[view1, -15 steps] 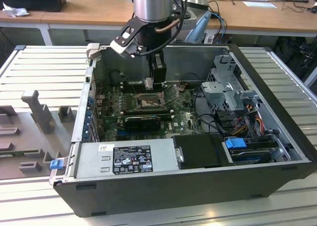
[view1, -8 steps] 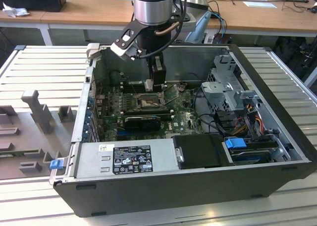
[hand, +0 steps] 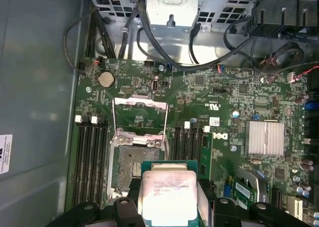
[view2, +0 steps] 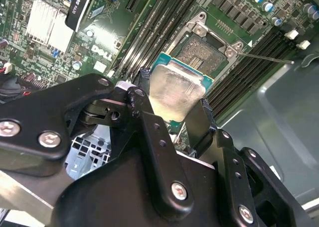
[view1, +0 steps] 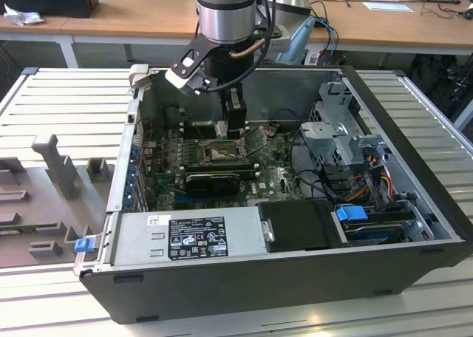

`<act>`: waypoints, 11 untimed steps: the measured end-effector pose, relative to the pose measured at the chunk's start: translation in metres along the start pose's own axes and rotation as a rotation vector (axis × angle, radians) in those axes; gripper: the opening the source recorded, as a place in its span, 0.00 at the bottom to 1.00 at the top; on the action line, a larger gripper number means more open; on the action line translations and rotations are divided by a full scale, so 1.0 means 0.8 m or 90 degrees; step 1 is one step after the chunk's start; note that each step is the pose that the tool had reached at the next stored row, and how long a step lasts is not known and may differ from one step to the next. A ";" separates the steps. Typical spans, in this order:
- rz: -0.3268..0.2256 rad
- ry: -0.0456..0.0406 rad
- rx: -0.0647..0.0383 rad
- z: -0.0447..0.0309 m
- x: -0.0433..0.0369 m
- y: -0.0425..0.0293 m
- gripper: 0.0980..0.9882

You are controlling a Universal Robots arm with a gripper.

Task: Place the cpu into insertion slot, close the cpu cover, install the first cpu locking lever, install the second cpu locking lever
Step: 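Place the cpu into insertion slot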

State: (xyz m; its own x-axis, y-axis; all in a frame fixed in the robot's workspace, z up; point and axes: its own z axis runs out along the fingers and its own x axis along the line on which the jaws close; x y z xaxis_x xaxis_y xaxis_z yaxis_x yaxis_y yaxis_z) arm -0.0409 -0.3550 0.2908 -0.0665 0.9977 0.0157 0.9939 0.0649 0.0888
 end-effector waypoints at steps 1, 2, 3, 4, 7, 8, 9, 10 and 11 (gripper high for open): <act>0.000 0.0001 0.000 0.0014 0.000 -0.0001 0.48; 0.001 0.0000 0.000 0.0025 0.000 -0.0004 0.48; 0.001 -0.0001 0.000 0.0041 0.000 -0.0009 0.48; 0.002 -0.0001 0.000 0.0062 0.000 -0.0012 0.48; 0.002 -0.0003 -0.001 0.0134 0.001 -0.0030 0.48; 0.002 -0.0003 -0.001 0.0155 0.001 -0.0038 0.48; 0.002 -0.0003 -0.001 0.0201 0.001 -0.0050 0.48; 0.002 -0.0003 -0.002 0.0222 0.001 -0.0053 0.48; 0.002 -0.0004 -0.002 0.0240 0.001 -0.0057 0.48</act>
State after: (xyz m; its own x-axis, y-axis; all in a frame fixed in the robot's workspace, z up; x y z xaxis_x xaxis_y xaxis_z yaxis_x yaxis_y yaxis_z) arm -0.0438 -0.3543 0.2713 -0.0629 0.9979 0.0154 0.9939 0.0612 0.0922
